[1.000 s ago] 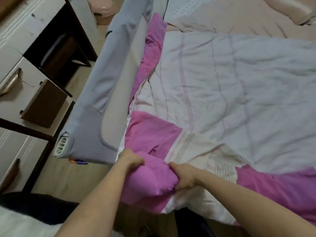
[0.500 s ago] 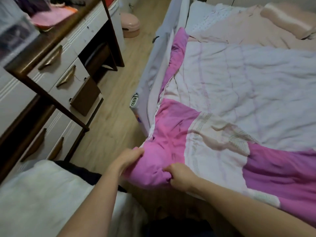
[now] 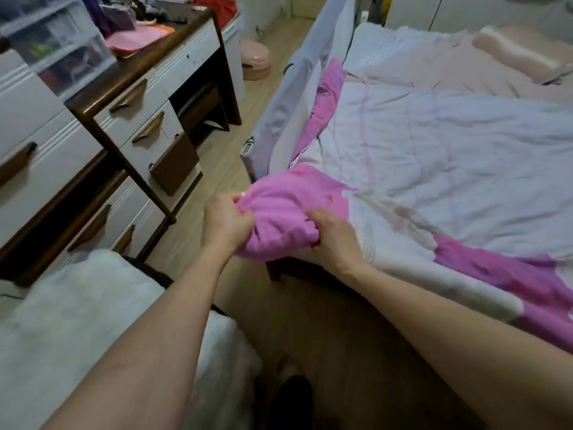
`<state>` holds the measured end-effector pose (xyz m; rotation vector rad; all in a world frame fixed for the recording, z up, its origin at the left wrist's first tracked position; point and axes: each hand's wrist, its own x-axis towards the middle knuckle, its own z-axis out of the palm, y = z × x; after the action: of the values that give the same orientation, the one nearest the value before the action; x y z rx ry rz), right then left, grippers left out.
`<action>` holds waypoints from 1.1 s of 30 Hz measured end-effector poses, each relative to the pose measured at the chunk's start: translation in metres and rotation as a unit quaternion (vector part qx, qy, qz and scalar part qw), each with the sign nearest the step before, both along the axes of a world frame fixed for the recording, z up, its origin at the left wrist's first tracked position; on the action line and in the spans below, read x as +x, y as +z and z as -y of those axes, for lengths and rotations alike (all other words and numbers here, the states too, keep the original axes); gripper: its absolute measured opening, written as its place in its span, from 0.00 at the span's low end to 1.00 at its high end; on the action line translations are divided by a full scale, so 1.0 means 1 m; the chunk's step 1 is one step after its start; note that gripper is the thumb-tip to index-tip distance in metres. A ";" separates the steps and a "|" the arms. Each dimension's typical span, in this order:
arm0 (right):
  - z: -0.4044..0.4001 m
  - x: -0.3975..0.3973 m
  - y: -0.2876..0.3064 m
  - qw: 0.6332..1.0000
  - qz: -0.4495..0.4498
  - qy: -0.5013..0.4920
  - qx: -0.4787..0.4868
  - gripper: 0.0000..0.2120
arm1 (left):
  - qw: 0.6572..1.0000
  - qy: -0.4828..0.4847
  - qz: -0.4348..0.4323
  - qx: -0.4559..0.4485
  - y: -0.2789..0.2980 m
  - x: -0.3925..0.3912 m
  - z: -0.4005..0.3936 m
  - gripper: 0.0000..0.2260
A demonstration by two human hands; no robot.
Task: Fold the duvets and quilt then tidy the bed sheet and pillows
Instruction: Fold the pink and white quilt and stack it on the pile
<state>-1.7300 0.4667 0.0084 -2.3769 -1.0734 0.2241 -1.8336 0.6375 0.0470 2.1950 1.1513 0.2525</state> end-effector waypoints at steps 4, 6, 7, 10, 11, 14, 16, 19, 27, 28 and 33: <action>0.000 -0.076 -0.017 0.971 -0.088 0.156 -0.155 0.07 | 0.956 -0.095 -0.270 0.055 -0.010 -0.080 0.024 0.07; -0.020 -0.042 0.002 0.996 -0.030 0.049 -0.074 0.10 | 0.973 -0.072 -0.179 0.124 0.011 -0.052 0.015 0.08; -0.019 -0.027 0.016 0.999 -0.003 -0.022 -0.024 0.12 | 0.978 -0.066 -0.105 0.166 0.023 -0.036 0.014 0.08; 0.009 -0.018 0.016 0.998 0.020 -0.064 0.007 0.18 | 0.974 -0.083 -0.055 0.204 0.013 -0.016 0.023 0.10; 0.018 -0.031 0.007 0.999 -0.009 0.007 -0.044 0.16 | 0.971 -0.096 -0.108 0.189 -0.007 -0.025 0.026 0.11; 0.031 -0.055 -0.018 0.980 -0.092 0.133 -0.115 0.08 | 0.962 -0.110 -0.214 0.127 -0.050 -0.058 0.032 0.11; 0.031 -0.042 -0.020 0.984 -0.121 0.097 -0.084 0.06 | 0.966 -0.145 -0.168 0.131 -0.044 -0.057 0.024 0.16; 0.038 -0.025 -0.022 0.981 -0.146 0.066 -0.108 0.11 | 0.851 -0.396 -0.194 0.284 -0.016 -0.034 0.030 0.35; 0.008 0.046 -0.009 0.988 -0.151 0.020 -0.024 0.05 | 0.832 -0.404 -0.230 0.302 -0.022 0.072 0.036 0.09; 0.011 0.055 -0.015 0.988 -0.154 -0.005 -0.014 0.09 | 0.828 -0.405 -0.230 0.312 -0.017 0.092 0.029 0.09; 0.058 0.083 -0.051 0.969 -0.130 -0.126 -0.166 0.20 | 0.782 -0.450 -0.257 0.347 0.003 0.168 0.025 0.12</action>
<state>-1.6470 0.4085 -0.0422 -2.6532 -0.6439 0.6456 -1.6651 0.6121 0.0503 3.3311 0.0524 -0.4441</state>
